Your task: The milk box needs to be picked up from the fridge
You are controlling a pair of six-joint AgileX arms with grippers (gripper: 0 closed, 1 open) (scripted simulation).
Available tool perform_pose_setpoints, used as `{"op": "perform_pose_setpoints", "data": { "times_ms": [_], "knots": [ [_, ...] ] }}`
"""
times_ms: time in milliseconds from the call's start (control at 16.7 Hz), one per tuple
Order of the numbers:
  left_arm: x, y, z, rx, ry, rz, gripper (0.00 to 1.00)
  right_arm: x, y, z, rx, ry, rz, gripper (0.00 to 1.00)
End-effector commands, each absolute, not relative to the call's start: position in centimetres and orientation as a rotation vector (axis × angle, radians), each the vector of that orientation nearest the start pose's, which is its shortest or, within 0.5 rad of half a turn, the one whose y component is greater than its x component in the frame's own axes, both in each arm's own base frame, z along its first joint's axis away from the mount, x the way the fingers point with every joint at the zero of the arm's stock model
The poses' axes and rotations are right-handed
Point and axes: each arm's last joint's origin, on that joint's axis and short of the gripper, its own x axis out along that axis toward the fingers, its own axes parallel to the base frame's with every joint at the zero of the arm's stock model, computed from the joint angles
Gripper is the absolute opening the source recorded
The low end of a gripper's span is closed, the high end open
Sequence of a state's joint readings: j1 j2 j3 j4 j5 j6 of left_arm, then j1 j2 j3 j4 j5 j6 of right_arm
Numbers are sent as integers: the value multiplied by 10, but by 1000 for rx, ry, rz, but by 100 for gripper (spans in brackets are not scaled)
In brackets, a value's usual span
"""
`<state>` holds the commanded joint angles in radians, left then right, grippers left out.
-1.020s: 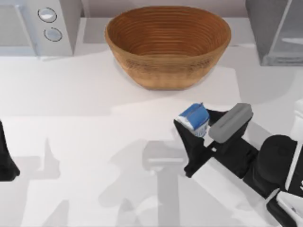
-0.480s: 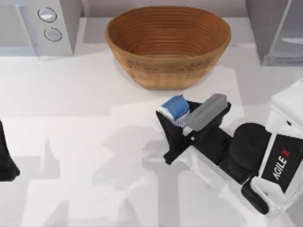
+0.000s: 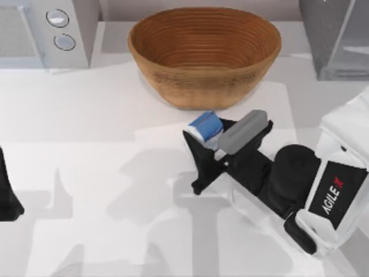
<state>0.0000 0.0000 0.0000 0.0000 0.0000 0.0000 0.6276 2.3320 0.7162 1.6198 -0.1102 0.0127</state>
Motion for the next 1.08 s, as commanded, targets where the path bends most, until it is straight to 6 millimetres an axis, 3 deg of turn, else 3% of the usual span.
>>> {"op": "perform_pose_setpoints", "data": {
  "times_ms": [720,1080],
  "knots": [
    [106,-1,160,0,0,0,100,283,213,43,2,-2,765,98],
    [106,-1,160,0,0,0,100,283,213,43,2,-2,765,100]
  ]
}}
